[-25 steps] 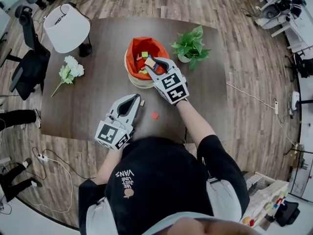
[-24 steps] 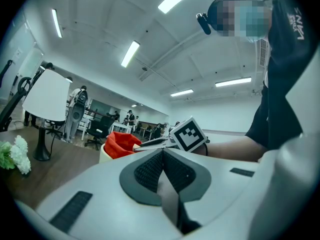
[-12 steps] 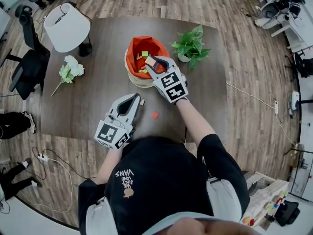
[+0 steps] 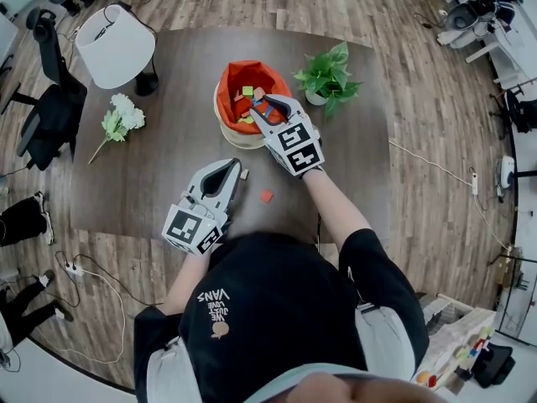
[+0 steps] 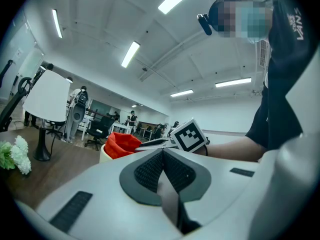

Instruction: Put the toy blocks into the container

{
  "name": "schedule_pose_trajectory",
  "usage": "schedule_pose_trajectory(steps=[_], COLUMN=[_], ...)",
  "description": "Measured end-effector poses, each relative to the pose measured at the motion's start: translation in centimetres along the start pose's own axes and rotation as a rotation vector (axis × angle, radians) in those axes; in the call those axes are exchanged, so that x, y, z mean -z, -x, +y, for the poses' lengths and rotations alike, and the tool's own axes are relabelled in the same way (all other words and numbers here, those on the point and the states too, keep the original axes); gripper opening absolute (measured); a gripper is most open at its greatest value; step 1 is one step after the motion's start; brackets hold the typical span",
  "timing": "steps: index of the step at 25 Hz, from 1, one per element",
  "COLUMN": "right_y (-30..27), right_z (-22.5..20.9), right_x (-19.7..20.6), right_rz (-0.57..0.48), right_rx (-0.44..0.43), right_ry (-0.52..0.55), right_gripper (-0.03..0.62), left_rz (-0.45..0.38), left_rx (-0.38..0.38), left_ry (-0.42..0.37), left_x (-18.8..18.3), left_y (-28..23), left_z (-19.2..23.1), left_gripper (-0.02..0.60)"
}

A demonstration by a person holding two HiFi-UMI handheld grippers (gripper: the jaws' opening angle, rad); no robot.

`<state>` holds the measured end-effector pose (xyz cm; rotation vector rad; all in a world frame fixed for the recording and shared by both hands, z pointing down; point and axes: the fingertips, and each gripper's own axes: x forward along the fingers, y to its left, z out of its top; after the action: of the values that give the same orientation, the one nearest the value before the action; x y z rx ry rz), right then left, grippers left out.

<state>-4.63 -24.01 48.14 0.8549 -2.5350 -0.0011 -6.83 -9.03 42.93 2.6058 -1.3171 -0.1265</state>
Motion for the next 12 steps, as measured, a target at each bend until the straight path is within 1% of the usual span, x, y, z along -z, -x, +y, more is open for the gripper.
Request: schedule_pose_trajectory(steps=[6, 10, 12], right_y=[1.4, 2.7, 3.2], right_z=[-0.5, -0.8, -0.8], right_x=[-1.1, -1.6, -1.7], right_rz=[-0.066, -0.101, -0.111], right_rx=[0.029, 0.052, 0.058], right_ry=[-0.006, -0.012, -0.013], right_gripper=[0.147, 0.078, 0.057], left_rz=[-0.006, -0.007, -0.006], left_rx=[0.001, 0.007, 0.009], left_ry=[-0.005, -0.010, -0.009], left_x=[0.1, -0.1, -0.2], left_y=[0.0, 0.1, 0.0], left_z=[0.1, -0.2, -0.3], left_gripper=[0.011, 0.011, 0.011])
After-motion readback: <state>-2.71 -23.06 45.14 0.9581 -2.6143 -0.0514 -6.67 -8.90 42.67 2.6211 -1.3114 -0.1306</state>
